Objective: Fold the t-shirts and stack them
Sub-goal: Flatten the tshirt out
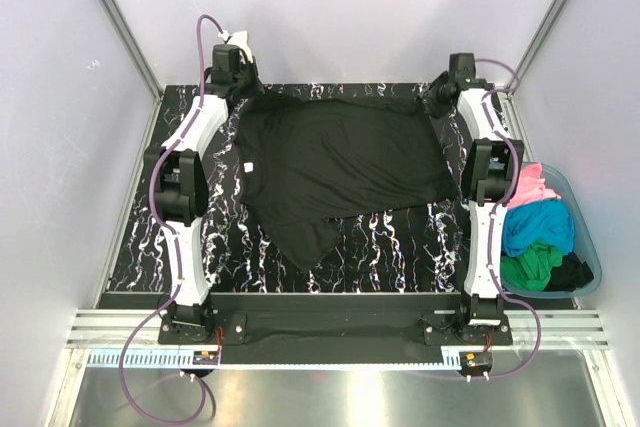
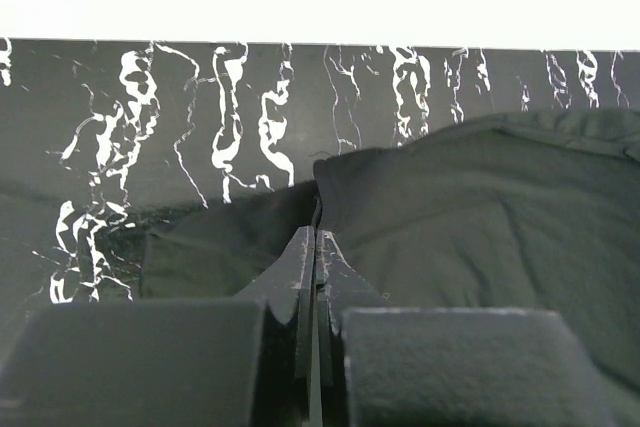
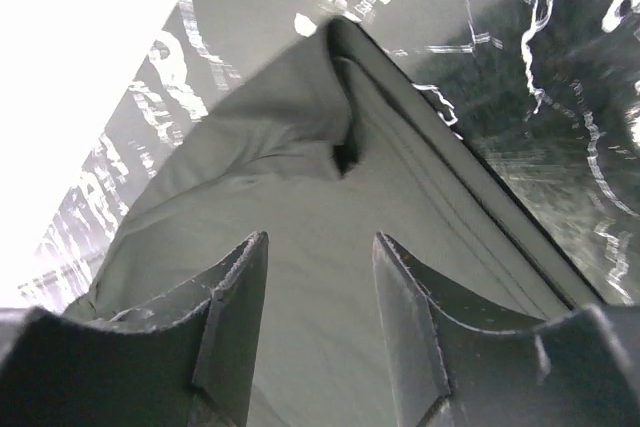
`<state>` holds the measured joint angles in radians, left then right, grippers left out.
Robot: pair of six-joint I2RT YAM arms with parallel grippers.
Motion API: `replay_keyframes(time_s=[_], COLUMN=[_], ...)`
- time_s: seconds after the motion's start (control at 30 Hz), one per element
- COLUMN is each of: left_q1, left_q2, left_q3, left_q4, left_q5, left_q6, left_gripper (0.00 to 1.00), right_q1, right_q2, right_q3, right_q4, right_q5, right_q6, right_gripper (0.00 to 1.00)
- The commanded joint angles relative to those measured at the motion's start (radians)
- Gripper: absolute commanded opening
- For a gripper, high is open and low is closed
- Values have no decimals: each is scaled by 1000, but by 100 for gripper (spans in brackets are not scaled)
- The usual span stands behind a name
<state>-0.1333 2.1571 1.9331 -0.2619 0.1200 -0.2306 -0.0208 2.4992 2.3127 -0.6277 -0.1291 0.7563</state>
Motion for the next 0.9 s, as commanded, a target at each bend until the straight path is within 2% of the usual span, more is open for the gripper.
replay_keyframes(time_s=[0.0, 0.1, 0.2, 0.37, 0.6, 0.87], left_q1=[-6, -8, -8, -9, -9, -9], left_q2=[-54, -49, -46, -54, -54, -51], left_q3=[-9, -14, -14, -19, -28, -33], left_q4=[27, 33, 33, 33, 33, 33], left_q5=[33, 43, 47, 52, 47, 43], left_q6=[25, 30, 34, 42, 50, 59], left_gripper=[0, 0, 0, 0, 0, 0], right_q1=[7, 15, 16, 15, 15, 47], right_q2=[21, 53, 81, 78, 144, 144], right_q3=[-12, 7, 50, 4, 73, 40], right_q4=[146, 184, 151, 204, 171, 218], right_q5=[-61, -70, -26, 14, 14, -4], right_q6=[140, 121, 107, 124, 156, 161], right_gripper=[54, 54, 53, 53, 53, 51])
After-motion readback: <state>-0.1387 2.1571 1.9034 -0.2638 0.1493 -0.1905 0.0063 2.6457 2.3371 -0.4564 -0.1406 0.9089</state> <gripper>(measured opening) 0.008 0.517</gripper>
